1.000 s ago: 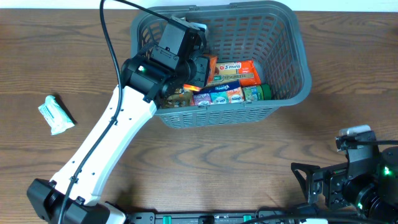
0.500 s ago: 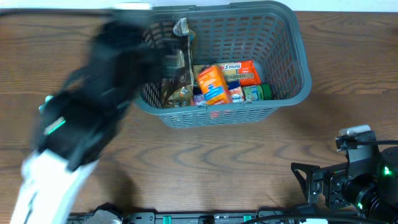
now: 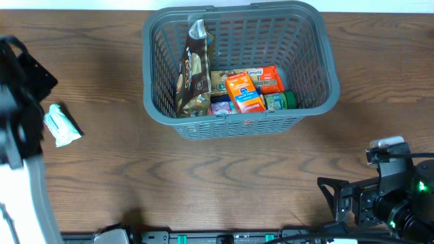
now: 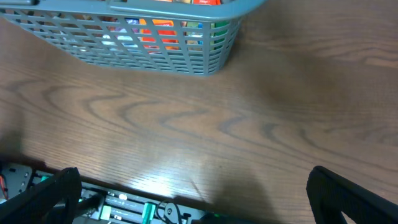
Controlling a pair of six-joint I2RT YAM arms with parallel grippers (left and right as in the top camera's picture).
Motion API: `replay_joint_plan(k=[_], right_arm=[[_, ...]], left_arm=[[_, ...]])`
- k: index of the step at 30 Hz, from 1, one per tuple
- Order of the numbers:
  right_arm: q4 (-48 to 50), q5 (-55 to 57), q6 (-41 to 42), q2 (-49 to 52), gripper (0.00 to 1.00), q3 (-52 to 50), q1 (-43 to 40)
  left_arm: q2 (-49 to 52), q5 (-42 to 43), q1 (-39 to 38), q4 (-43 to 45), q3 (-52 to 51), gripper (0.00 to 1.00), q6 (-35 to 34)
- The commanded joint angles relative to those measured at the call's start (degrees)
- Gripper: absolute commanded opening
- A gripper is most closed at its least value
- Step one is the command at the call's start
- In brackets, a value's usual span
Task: Pack container
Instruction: 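Move the left gripper to the pale green pouch and grasp it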
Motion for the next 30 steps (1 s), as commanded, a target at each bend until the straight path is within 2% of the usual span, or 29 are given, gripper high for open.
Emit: replay_joint_plan(k=[1, 16, 23, 30], right_arm=[[-0.1, 0.0, -0.1, 0.1, 0.99, 0.1, -0.5], [-0.1, 0.0, -0.1, 0.1, 0.99, 0.1, -0.5], [-0.1, 0.0, -0.1, 0.1, 0.99, 0.1, -0.5], [-0.1, 0.0, -0.1, 0.1, 0.99, 0.1, -0.5]], left_arm=[[6.5, 6.0, 4.2, -0.4, -1.7, 0.98, -1.7], [37.1, 6.2, 5.7, 5.6, -2.0, 0.98, -4.4], [45.5, 8.7, 5.8, 7.9, -2.4, 0.99, -4.4], [48.5, 9.0, 6.4, 10.6, -4.0, 0.99, -4.4]])
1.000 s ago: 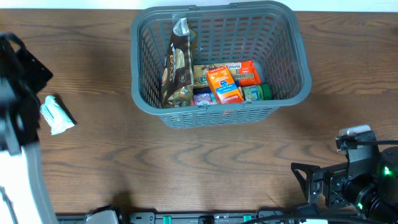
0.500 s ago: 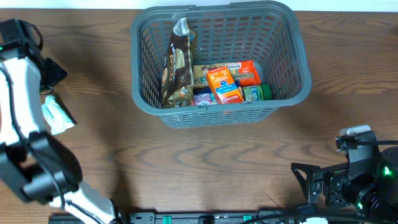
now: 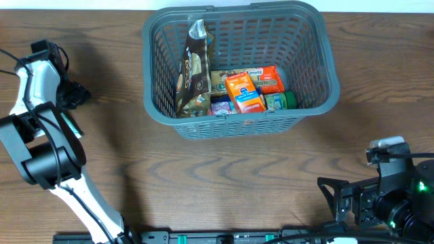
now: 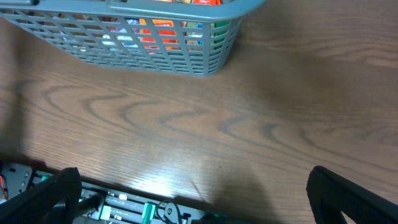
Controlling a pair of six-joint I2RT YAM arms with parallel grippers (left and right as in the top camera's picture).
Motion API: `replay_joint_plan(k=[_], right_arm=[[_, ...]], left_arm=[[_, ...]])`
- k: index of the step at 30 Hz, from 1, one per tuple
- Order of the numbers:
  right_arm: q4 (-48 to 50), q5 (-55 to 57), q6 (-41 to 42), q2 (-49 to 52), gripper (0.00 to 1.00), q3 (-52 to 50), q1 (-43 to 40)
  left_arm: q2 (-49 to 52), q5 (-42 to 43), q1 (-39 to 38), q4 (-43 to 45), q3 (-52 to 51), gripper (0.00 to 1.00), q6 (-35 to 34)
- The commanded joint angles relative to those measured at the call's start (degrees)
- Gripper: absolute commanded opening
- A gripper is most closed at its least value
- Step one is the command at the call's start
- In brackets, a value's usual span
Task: Pack container
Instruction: 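Move the left gripper to the pale green pouch and grasp it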
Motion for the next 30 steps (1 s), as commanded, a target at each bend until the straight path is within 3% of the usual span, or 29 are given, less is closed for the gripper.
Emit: replay_joint_plan(k=[1, 10, 16, 22, 30], right_arm=[[-0.1, 0.0, -0.1, 0.1, 0.99, 0.1, -0.5], [-0.1, 0.0, -0.1, 0.1, 0.99, 0.1, -0.5], [-0.1, 0.0, -0.1, 0.1, 0.99, 0.1, -0.5], [-0.1, 0.0, -0.1, 0.1, 0.99, 0.1, -0.5], [-0.1, 0.0, -0.1, 0.1, 0.99, 0.1, -0.5]], left_arm=[[0.8, 0.3, 0.9, 1.5, -1.6, 0.99, -0.5], [0.8, 4.5, 4.5, 6.1, -5.8, 0.98, -0.3], [0.8, 4.6, 4.6, 6.2, -6.3, 0.76, 0.8], [0.2, 4.6, 4.6, 6.0, -6.2, 0.44, 0.8], [-6.9, 7.1, 4.6, 6.0, -6.2, 0.22, 0.7]])
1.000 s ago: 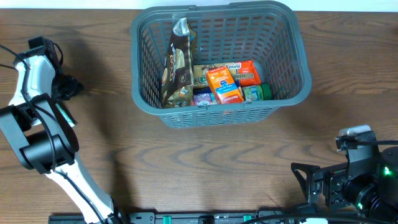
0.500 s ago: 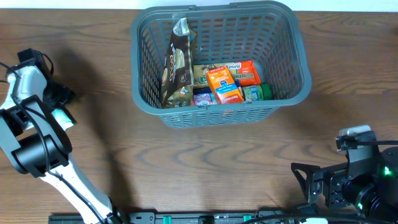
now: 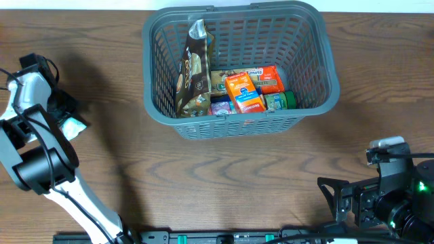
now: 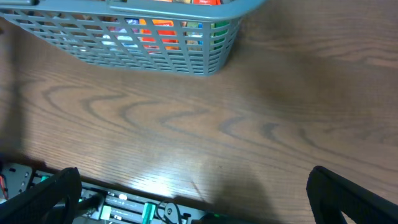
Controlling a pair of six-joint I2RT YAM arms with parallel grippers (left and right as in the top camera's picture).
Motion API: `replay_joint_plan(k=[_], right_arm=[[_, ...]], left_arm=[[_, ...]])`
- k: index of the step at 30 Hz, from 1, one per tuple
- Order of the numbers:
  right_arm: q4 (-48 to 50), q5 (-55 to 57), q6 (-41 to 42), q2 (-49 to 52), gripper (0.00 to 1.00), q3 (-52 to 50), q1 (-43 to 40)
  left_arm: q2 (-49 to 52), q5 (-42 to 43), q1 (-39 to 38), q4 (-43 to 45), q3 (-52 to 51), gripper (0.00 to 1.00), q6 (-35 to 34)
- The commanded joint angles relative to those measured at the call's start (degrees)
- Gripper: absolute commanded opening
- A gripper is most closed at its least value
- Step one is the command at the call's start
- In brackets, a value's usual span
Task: Pack container
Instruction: 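Move the left gripper to the pale green pouch and grasp it, then lift the green pouch into the basket and open the left gripper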
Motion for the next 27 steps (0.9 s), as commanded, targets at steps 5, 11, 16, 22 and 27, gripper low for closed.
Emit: replay_joint_plan(k=[5, 11, 16, 22, 27], right_arm=[[-0.1, 0.0, -0.1, 0.1, 0.99, 0.1, -0.5], [-0.1, 0.0, -0.1, 0.1, 0.99, 0.1, -0.5], [-0.1, 0.0, -0.1, 0.1, 0.99, 0.1, -0.5], [-0.1, 0.0, -0.1, 0.1, 0.99, 0.1, -0.5], [-0.1, 0.0, -0.1, 0.1, 0.99, 0.1, -0.5]], left_arm=[[-15.5, 2.4, -1.4, 0.0, -0.3, 0.11, 0.0], [-30.5, 2.7, -9.5, 3.5, -0.3, 0.10, 0.2], [-41.1, 4.7, -26.9, 13.3, -0.3, 0.10, 8.1], [-42.8, 4.7, -46.1, 22.0, -0.3, 0.10, 15.6], [-38.3, 5.2, -53.8, 22.5, -0.3, 0.10, 17.5]])
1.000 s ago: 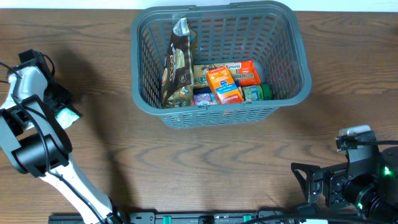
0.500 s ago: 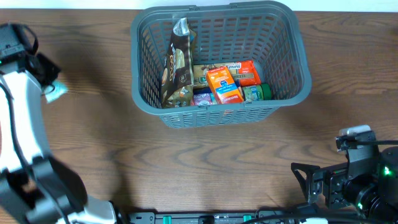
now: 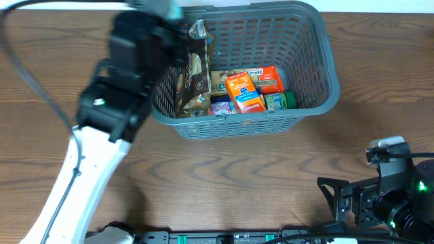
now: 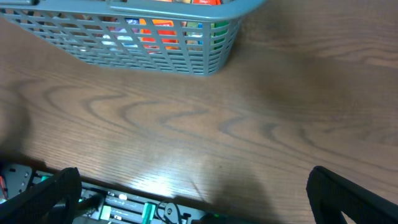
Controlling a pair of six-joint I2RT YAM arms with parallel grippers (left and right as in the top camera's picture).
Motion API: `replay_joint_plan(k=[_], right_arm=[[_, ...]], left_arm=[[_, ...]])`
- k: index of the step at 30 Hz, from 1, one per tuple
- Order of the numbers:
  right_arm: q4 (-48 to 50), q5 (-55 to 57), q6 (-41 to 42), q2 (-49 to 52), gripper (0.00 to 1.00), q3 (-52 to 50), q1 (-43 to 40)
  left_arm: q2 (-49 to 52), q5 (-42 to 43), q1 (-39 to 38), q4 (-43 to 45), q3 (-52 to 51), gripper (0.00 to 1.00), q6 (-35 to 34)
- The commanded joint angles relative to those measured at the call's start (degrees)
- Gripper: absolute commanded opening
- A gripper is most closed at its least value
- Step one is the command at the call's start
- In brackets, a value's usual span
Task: Pack container
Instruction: 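Lift the green pouch into the basket and open the left gripper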
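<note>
A grey slatted basket [image 3: 308,51] stands at the back middle of the table and shows again in the right wrist view [image 4: 155,53]. Inside it are an upright brown bag [image 3: 193,71], an orange box [image 3: 243,91], a mints pack [image 3: 261,73] and small green and blue items. My left arm is motion-blurred over the basket's left rim. Its gripper [image 3: 169,13] is at the back left corner, with a pale white-teal packet [image 3: 174,9] just showing at its tip. My right gripper [image 4: 193,193] rests open near the front right edge, nothing between its fingers.
Brown wooden tabletop [image 3: 224,176] surrounds the basket. A rail with electronics [image 4: 143,208] runs along the front edge under the right gripper. The right arm's base [image 3: 393,196] fills the front right corner.
The left arm was down at the white packet on the left of the table. Now it is over the basket's left rim, and the packet is gone from the table. The right arm has not moved.
The white-teal packet lay on the table far left with the left arm beside it. Then the arm was over that spot, then its gripper was down on the packet. Now the packet is off the table and the gripper is at the basket. The right gripper stayed open throughout.
</note>
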Motion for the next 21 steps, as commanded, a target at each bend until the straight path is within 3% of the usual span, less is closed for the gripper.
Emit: replay_joint_plan(k=[1, 14, 15, 16, 17, 18, 21], right_arm=[[-0.1, 0.0, -0.1, 0.1, 0.99, 0.1, -0.5], [-0.1, 0.0, -0.1, 0.1, 0.99, 0.1, -0.5], [-0.1, 0.0, -0.1, 0.1, 0.99, 0.1, -0.5], [-0.1, 0.0, -0.1, 0.1, 0.99, 0.1, -0.5], [-0.1, 0.0, -0.1, 0.1, 0.99, 0.1, -0.5], [-0.1, 0.0, -0.1, 0.1, 0.99, 0.1, -0.5], [-0.1, 0.0, -0.1, 0.1, 0.99, 0.1, -0.5]], left_arm=[[4.2, -0.3, -3.3, 0.5, 0.2, 0.10, 2.0], [8.7, 3.9, -10.9, -1.0, 0.2, 0.11, -4.2], [8.7, 3.9, -10.9, -1.4, 0.2, 0.17, -4.5], [8.7, 3.9, -10.9, -1.7, 0.2, 0.45, -4.8], [8.6, 3.8, -10.7, -1.7, 0.2, 0.86, -4.8], [8.4, 3.6, -10.6, -1.7, 0.2, 0.99, -4.8], [7.3, -1.9, -10.3, -1.6, 0.5, 0.99, -4.8]])
